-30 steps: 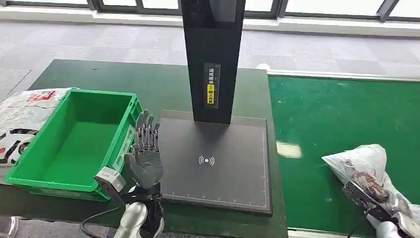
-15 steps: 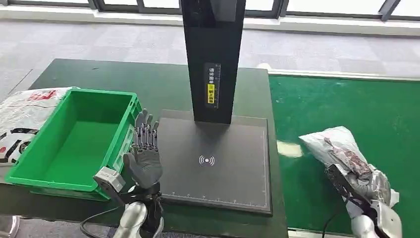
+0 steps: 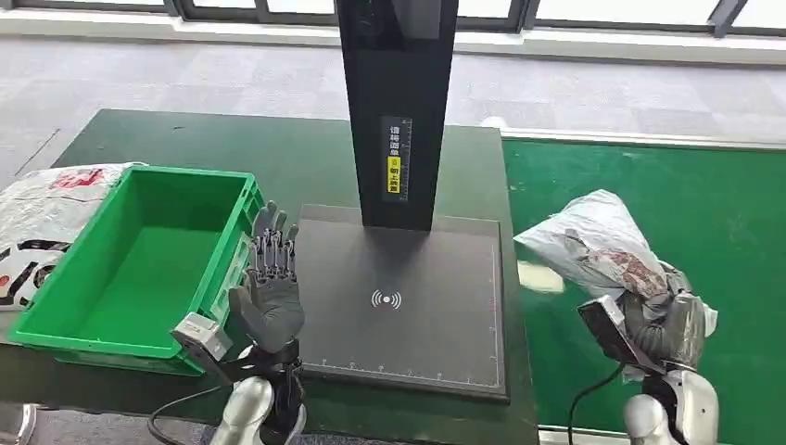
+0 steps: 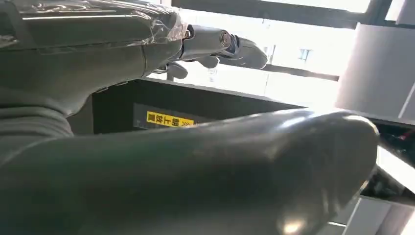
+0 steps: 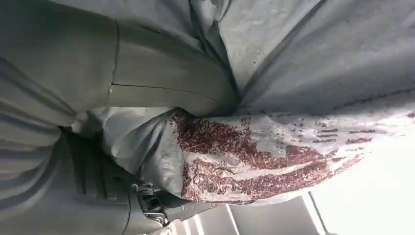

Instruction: Moved the parcel from conveyor to table for the left to box.

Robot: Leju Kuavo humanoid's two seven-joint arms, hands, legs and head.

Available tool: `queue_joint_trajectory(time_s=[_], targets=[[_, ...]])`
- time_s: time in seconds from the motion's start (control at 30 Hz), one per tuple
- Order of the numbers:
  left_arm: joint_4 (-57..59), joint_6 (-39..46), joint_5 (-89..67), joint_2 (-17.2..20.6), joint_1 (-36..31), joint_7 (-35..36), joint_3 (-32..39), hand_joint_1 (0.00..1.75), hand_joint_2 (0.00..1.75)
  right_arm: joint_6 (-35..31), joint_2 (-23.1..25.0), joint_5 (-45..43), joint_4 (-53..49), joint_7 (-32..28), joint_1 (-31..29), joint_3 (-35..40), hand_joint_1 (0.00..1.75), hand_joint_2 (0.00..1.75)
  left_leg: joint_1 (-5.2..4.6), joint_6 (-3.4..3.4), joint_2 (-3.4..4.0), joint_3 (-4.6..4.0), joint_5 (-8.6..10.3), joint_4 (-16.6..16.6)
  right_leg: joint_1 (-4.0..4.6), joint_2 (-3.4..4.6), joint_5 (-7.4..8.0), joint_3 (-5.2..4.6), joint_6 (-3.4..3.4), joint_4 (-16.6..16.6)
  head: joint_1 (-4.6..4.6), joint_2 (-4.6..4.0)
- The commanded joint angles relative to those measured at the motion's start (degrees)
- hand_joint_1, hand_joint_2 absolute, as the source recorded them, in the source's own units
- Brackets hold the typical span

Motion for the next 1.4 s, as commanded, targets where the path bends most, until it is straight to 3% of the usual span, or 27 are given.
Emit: queue_joint_trajectory(time_s=[0.03,0.27,0.3,0.37,0.5,0.6,0.7,0.8,1.0,1.23,1.4], targets=[[1.18,-0.46,-0.03,-3.4,-1.85,0.15,5.84,0.0,0.0,-0.2,2.89,-0.02,-1.41,0.35,-3.56,6.27,1.75,1.75,-0.01,0.08,0.28,-0.11,0.07,-0.08,0.02,0.18,0.15,-0.22,-0.13,-0.06,0.0,0.0],[1.18,-0.46,-0.03,-3.4,-1.85,0.15,5.84,0.0,0.0,-0.2,2.89,-0.02,-1.41,0.35,-3.56,6.27,1.75,1.75,-0.04,0.1,0.25,-0.09,0.06,-0.09,0.0,0.16,0.14,-0.21,-0.13,-0.07,0.0,0.0],[1.25,-0.92,0.11,-3.67,-1.94,0.15,6.16,0.0,0.0,-2.6,3.0,-3.93,-2.1,-4.01,-4.13,8.6,1.75,1.75,-0.03,0.08,0.18,-0.09,0.06,-0.07,0.0,0.1,0.11,-0.19,-0.11,-0.05,0.0,0.0],[2.35,-1.63,0.17,-3.81,-2.65,0.15,6.14,0.0,0.0,-3.59,5.42,-4.79,-2.33,-6.69,-7.42,14.1,1.75,1.75,-0.04,0.07,0.28,-0.09,0.04,-0.04,-0.01,0.21,0.12,-0.24,-0.11,-0.01,0.0,0.0],[5.43,-1.45,-1.01,-4.11,-4.55,0.15,5.33,0.0,0.0,-4.12,6.92,-6.07,-2.15,-3.98,-10.87,28.24,1.75,1.75,-0.03,0.04,0.74,-0.21,0.02,-0.03,-0.02,0.66,0.22,-0.46,-0.15,0.12,0.0,0.0],[7.59,3.26,0.13,-4.11,-5.61,0.15,4.09,0.0,0.0,-2.64,8.08,-11.53,3.76,-4.85,-14.67,34.89,1.75,1.75,-0.02,0.02,0.94,-0.19,0.09,-0.07,0.0,0.84,0.27,-0.65,-0.23,0.19,0.0,0.0],[7.79,5.76,1.54,-4.11,-6.2,0.15,2.47,0.0,0.0,-0.99,10.64,-16.55,13.26,-7.01,-19.98,37.75,1.75,1.75,-0.01,-0.12,0.6,-0.07,0.16,0.0,0.01,0.59,0.16,-0.6,-0.15,0.29,0.0,0.0],[6.92,6.11,1.8,-4.11,-6.05,0.15,0.2,0.0,0.0,2.37,13.64,-24.02,23.05,-12.0,-23.64,40.31,1.75,1.75,0.02,-0.24,0.62,0.19,0.26,0.0,0.05,0.62,0.28,-0.76,-0.27,0.34,0.0,0.0],[8.5,4.88,2.78,-3.92,-6.45,0.15,-0.78,0.0,0.0,10.14,15.95,-31.85,24.26,-14.54,-24.67,45.35,1.75,1.75,0.02,-0.3,0.43,0.09,0.39,0.0,0.06,0.41,0.33,-0.85,-0.37,0.36,0.0,0.0],[8.53,4.89,2.92,-4.02,-7.27,0.15,0.22,0.0,0.0,16.46,15.03,-37.67,23.09,-12.25,-24.82,52.76,1.75,1.75,0.01,-0.35,0.27,0.02,0.38,0.07,0.05,0.27,0.26,-0.89,-0.34,0.45,0.0,0.0],[10.2,4.49,2.96,-3.83,-8.52,0.15,0.01,0.0,0.0,17.96,15.82,-40.64,32.7,-12.11,-26.59,52.29,1.75,1.75,0.0,-0.34,0.19,0.02,0.43,0.02,0.05,0.18,0.29,-0.82,-0.35,0.37,0.0,0.0]])
